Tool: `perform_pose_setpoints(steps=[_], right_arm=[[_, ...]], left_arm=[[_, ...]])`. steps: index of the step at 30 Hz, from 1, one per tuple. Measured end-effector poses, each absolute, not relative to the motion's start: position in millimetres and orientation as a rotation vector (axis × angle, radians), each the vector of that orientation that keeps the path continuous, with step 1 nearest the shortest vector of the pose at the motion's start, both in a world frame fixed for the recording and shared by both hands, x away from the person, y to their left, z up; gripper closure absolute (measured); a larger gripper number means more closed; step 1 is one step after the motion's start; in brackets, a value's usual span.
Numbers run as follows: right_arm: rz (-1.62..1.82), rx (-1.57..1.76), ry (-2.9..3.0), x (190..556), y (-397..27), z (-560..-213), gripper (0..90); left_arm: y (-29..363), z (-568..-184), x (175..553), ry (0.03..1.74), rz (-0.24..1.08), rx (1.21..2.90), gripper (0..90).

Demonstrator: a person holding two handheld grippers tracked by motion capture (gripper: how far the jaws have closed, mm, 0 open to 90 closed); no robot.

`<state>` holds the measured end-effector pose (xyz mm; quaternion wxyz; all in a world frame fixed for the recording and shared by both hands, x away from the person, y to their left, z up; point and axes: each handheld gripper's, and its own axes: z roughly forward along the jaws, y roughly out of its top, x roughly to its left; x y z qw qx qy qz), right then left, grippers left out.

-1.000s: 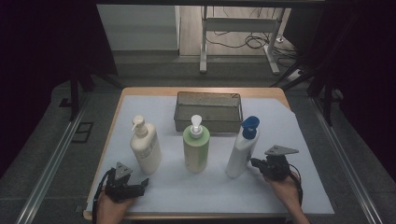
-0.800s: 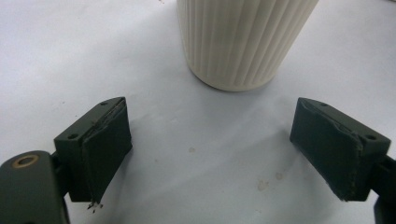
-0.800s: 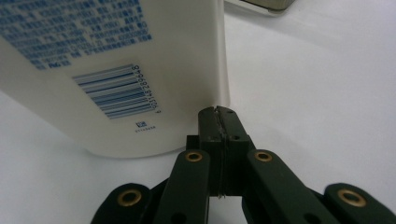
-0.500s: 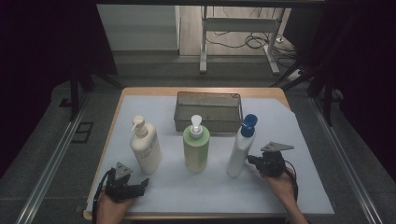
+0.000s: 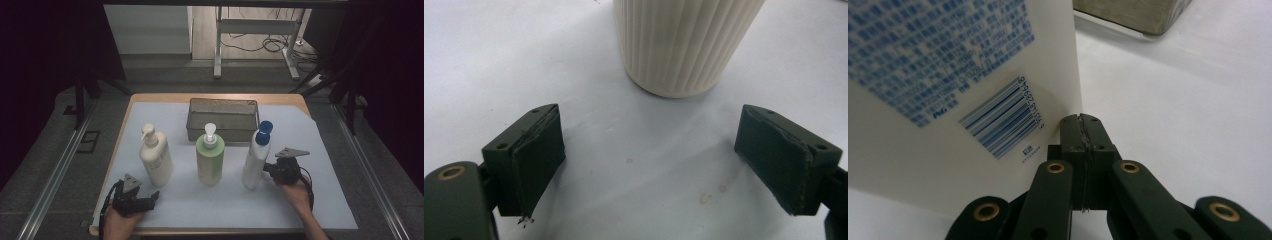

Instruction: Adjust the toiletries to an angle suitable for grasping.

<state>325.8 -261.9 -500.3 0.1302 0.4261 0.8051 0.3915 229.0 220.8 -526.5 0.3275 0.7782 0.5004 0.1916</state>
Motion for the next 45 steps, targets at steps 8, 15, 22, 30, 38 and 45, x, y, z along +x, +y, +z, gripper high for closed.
perform_pose_setpoints(steps=[8, 15, 22, 30, 38, 45], right_arm=[[1.132, 1.237, 2.337, 333, -255, -502, 89.6], [1.166, 1.248, 2.34, 326, -263, -499, 84.9], [1.141, 1.21, 2.35, 306, -271, -493, 89.6], [1.165, 1.167, 2.381, 270, -273, -490, 89.8], [1.198, 1.107, 2.434, 254, -253, -490, 89.8], [1.192, 1.053, 2.451, 255, -226, -493, 89.8]], left_arm=[[221, -526, 229, 1.31, 0.502, 2.038, 12.1], [221, -527, 229, 1.31, 0.502, 2.038, 12.2], [221, -527, 229, 1.311, 0.503, 2.037, 12.2], [220, -527, 228, 1.312, 0.507, 2.034, 12.2], [220, -527, 228, 1.312, 0.508, 2.034, 12.2], [221, -527, 228, 1.311, 0.509, 2.035, 12.2]])
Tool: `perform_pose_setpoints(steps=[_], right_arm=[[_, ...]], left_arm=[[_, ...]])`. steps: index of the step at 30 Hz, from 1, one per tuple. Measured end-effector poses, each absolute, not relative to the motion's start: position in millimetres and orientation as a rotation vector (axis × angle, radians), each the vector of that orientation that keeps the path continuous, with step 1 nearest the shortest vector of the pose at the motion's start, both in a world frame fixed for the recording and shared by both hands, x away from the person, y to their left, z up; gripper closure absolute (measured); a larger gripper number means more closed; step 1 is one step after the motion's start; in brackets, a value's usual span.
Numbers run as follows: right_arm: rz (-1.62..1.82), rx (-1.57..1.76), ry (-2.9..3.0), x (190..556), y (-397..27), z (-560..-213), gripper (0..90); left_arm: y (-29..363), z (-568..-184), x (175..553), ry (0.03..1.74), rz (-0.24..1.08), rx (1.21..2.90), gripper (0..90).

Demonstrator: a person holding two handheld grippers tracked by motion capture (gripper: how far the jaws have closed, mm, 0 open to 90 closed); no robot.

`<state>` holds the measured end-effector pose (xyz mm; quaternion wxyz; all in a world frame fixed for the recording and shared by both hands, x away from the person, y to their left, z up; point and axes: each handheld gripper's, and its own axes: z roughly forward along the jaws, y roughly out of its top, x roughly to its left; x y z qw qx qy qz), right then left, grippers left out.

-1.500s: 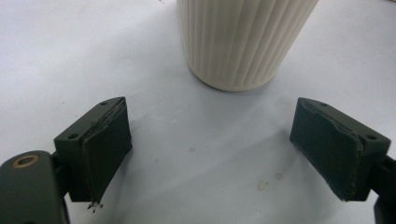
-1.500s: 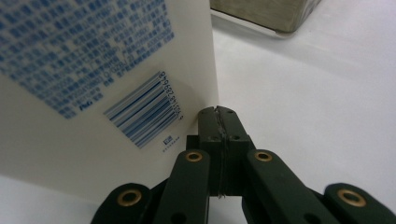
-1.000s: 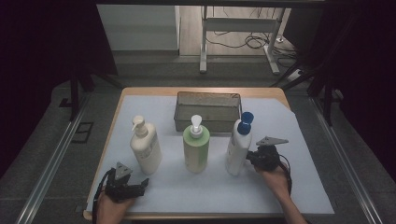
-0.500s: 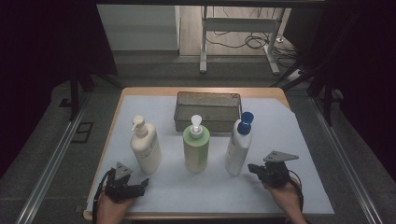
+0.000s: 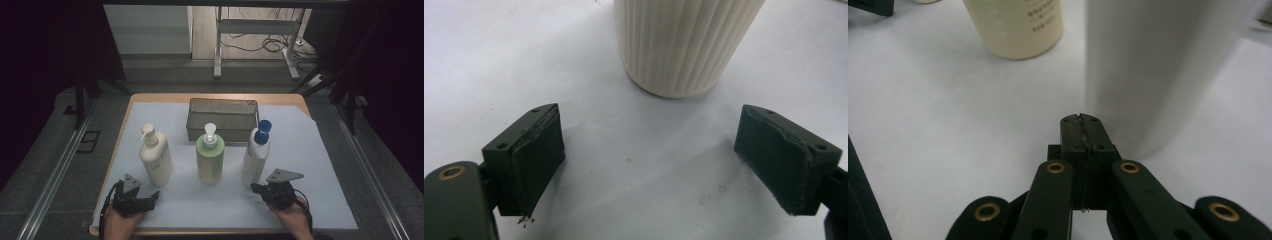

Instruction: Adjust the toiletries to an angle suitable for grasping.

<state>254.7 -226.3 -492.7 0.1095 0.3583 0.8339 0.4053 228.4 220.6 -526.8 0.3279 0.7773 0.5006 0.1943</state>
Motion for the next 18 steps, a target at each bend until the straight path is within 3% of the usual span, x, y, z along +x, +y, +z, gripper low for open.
perform_pose_setpoints(steps=[18], right_arm=[[1.118, 1.028, 2.436, 261, -214, -500, 89.9]], left_arm=[[221, -527, 228, 1.31, 0.507, 2.036, 12.2]])
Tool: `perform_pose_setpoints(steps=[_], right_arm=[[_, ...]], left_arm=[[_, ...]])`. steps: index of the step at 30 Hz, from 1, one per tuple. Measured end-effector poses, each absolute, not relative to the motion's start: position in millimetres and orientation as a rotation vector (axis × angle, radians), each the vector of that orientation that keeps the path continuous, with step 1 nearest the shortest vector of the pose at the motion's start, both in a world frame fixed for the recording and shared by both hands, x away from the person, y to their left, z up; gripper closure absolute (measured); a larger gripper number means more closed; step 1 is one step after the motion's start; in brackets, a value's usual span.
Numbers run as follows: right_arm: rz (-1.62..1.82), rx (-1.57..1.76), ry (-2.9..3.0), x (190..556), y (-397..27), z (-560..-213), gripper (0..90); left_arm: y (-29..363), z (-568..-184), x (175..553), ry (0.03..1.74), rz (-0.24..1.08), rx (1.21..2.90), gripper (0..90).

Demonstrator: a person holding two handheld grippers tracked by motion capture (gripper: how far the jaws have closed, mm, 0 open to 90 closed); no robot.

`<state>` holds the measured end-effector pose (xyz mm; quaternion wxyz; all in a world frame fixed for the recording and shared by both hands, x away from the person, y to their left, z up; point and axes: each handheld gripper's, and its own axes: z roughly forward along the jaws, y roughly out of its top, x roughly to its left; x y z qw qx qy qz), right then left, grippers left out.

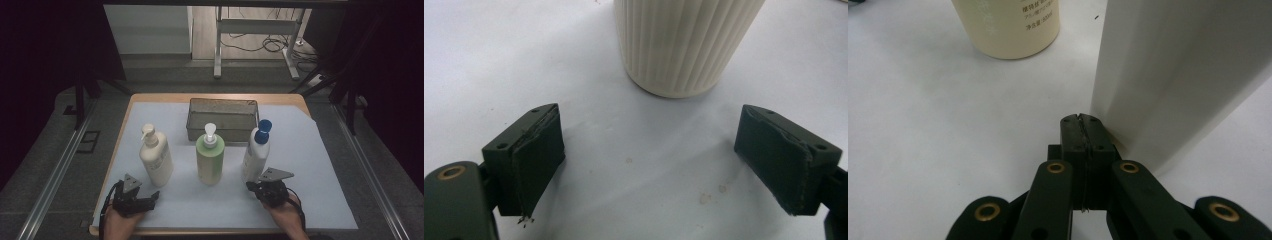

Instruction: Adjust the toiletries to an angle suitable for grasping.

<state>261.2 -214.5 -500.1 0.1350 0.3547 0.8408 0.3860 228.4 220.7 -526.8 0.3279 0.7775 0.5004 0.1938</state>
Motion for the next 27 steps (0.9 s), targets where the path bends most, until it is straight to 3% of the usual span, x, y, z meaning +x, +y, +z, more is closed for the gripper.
perform_pose_setpoints(steps=[27], right_arm=[[1.051, 1.132, 2.357, 278, -255, -501, 89.7]], left_arm=[[220, -527, 228, 1.314, 0.504, 2.033, 12.2]])
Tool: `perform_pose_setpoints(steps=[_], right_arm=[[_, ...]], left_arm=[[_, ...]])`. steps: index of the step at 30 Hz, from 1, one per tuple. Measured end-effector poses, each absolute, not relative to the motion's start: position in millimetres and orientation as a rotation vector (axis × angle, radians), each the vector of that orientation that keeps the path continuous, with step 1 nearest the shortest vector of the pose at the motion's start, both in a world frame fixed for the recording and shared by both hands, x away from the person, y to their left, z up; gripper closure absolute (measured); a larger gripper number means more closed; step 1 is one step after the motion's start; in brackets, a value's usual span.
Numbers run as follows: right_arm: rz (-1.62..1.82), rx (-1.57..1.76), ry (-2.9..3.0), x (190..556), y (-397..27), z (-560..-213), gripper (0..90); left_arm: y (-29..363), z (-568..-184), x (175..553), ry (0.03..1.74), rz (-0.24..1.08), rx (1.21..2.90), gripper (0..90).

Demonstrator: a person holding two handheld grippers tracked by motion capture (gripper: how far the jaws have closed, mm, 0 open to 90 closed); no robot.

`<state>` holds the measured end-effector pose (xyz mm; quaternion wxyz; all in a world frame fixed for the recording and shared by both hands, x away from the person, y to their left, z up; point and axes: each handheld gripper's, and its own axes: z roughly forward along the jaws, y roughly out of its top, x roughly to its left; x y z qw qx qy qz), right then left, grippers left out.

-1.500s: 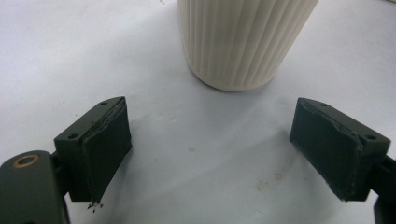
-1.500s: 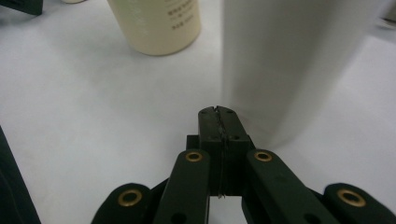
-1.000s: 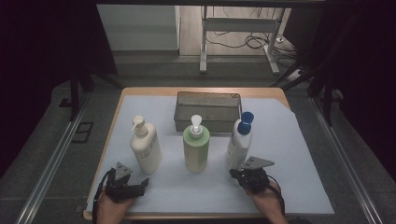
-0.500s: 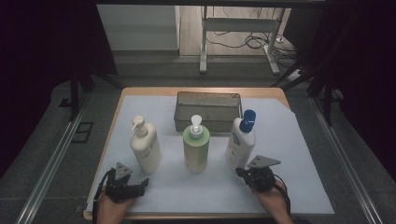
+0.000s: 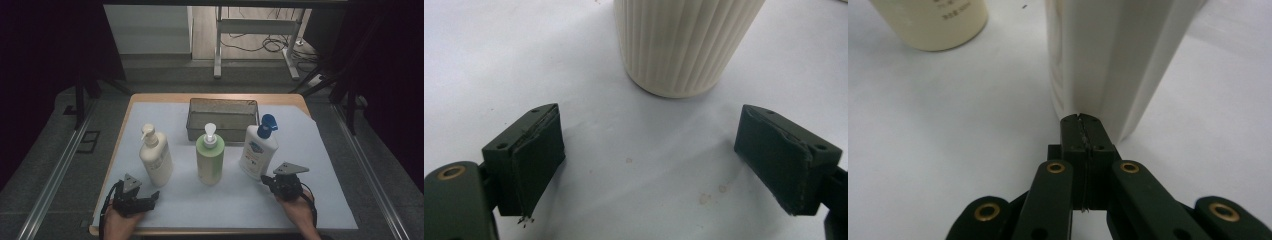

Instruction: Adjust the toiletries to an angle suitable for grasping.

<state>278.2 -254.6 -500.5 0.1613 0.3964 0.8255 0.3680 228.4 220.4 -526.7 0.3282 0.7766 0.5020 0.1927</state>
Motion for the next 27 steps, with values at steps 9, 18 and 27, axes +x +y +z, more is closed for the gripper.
perform_pose_setpoints(steps=[9, 18, 27], right_arm=[[1.083, 1.125, 2.356, 271, -258, -493, 81.7], [1.101, 1.141, 2.307, 260, -269, -479, 58.8], [1.123, 1.127, 2.302, 261, -268, -463, 47.4]], left_arm=[[220, -527, 228, 1.313, 0.505, 2.034, 12.2], [220, -527, 228, 1.312, 0.507, 2.034, 12.2], [220, -527, 228, 1.312, 0.507, 2.034, 12.2]])
